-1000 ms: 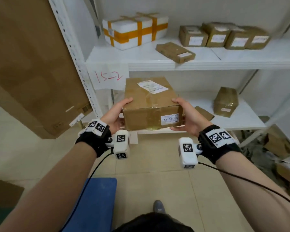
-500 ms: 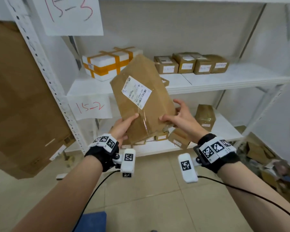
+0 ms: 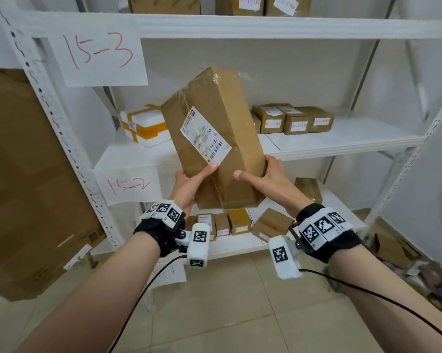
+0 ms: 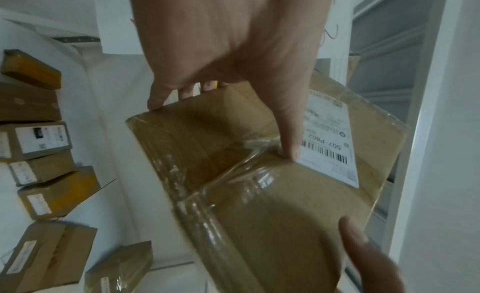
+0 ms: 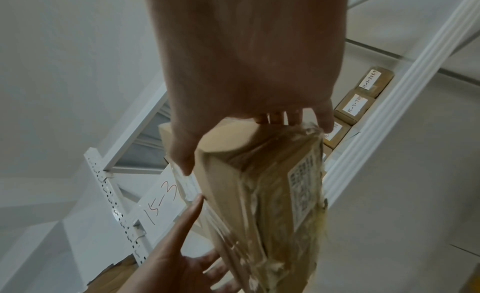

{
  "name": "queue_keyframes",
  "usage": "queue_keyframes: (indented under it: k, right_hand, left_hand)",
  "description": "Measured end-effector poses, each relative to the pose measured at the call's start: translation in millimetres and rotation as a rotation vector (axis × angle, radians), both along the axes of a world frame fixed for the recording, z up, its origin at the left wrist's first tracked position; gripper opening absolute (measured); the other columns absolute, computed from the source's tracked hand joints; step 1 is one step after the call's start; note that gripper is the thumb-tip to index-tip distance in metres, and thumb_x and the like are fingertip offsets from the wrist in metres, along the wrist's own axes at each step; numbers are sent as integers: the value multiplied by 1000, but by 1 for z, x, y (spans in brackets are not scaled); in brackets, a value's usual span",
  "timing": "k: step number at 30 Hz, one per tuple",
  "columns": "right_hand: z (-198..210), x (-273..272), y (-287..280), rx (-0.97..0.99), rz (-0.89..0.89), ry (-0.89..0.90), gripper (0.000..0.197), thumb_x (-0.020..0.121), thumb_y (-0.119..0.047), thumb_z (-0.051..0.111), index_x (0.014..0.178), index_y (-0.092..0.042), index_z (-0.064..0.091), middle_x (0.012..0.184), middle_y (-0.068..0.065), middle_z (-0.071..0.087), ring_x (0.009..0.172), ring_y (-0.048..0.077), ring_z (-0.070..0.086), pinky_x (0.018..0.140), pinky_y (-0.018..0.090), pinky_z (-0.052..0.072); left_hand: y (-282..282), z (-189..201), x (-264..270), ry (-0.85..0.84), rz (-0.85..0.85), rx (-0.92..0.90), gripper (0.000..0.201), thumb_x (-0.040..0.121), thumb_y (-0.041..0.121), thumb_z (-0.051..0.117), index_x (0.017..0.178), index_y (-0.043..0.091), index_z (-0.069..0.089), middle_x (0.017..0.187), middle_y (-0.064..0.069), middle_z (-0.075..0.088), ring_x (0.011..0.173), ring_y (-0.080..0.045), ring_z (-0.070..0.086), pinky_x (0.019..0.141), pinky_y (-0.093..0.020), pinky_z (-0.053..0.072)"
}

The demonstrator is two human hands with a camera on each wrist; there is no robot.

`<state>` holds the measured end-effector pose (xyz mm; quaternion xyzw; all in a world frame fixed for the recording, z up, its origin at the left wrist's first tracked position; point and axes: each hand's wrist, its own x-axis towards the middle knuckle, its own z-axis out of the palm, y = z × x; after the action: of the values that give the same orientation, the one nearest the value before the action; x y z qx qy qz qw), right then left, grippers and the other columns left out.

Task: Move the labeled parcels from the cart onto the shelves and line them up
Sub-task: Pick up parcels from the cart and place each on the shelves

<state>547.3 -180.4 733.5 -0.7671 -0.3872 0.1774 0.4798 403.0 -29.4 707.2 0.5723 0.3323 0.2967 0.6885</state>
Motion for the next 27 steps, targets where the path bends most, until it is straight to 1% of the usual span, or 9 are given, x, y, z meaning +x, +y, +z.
queue_keyframes:
  k: [2, 5, 9, 12, 14, 19, 21, 24, 27]
  right_hand:
    - [2, 7, 1, 42, -7, 43, 109, 62, -73, 78, 148, -24, 31, 136, -2, 46, 122, 18, 53, 101, 43, 53]
    - [5, 19, -6, 110, 11, 137, 100, 75, -59, 79, 150, -25, 23, 133, -3, 53, 117, 17, 59, 98, 40, 54]
    - [-4, 45, -12, 138, 36, 210, 77, 76, -39, 84, 134, -22, 37, 132, 2, 56, 114, 16, 60, 101, 40, 52]
    - [-12, 60, -5, 139, 80, 180, 100, 74, -21, 88, 147, -26, 19, 131, -1, 48, 118, 15, 54, 100, 35, 49]
    - [-15, 65, 1, 140, 117, 134, 102, 77, -13, 85, 148, -26, 13, 133, 0, 44, 123, 18, 51, 97, 30, 48]
    - [-28, 69, 17, 90, 160, 62, 88, 83, -29, 80, 146, -15, 21, 132, -3, 44, 121, 12, 45, 80, 11, 40]
    - [-35, 71, 23, 107, 170, 15, 94, 78, -27, 85, 146, -13, 23, 137, 0, 42, 123, 11, 43, 86, 11, 40]
    - [-45, 74, 32, 151, 189, -38, 101, 70, -31, 89, 146, -19, 24, 140, -1, 43, 129, 13, 44, 104, 27, 42]
    - [-48, 75, 41, 207, 194, -83, 101, 64, -32, 89, 143, -29, 25, 140, -3, 44, 130, 13, 45, 102, 23, 41]
  left_hand:
    - [-3, 3, 5, -13, 39, 89, 97, 62, 47, 89, 140, 22, 37, 125, 8, 62, 109, -6, 61, 86, -30, 54]
    - [-6, 14, 9, 13, 68, 303, 101, 64, 44, 89, 143, 27, 29, 128, 13, 50, 113, -5, 55, 94, -29, 50]
    - [2, 29, 15, 100, 59, 450, 92, 67, 67, 75, 142, 29, 36, 138, 10, 46, 121, -10, 50, 98, -34, 46]
    - [10, 35, 22, 96, 66, 388, 76, 83, 77, 44, 140, 26, 44, 144, 4, 47, 130, -19, 46, 103, -37, 39]
    - [16, 36, 26, 31, 39, 290, 75, 89, 75, 31, 146, 27, 40, 147, 0, 46, 132, -25, 47, 103, -38, 40]
    - [27, 31, 28, -86, 59, 114, 84, 89, 78, 24, 150, 23, 34, 144, -6, 51, 128, -26, 51, 112, -47, 38]
    - [33, 29, 28, -160, 83, 43, 82, 89, 77, 27, 148, 20, 38, 141, -6, 53, 127, -24, 52, 113, -44, 37]
    - [42, 32, 29, -197, 111, 19, 84, 89, 78, 27, 147, 19, 40, 142, -6, 53, 131, -23, 49, 115, -42, 34]
    - [47, 34, 30, -198, 122, 64, 80, 92, 74, 22, 147, 19, 41, 143, -7, 51, 133, -23, 46, 113, -37, 33]
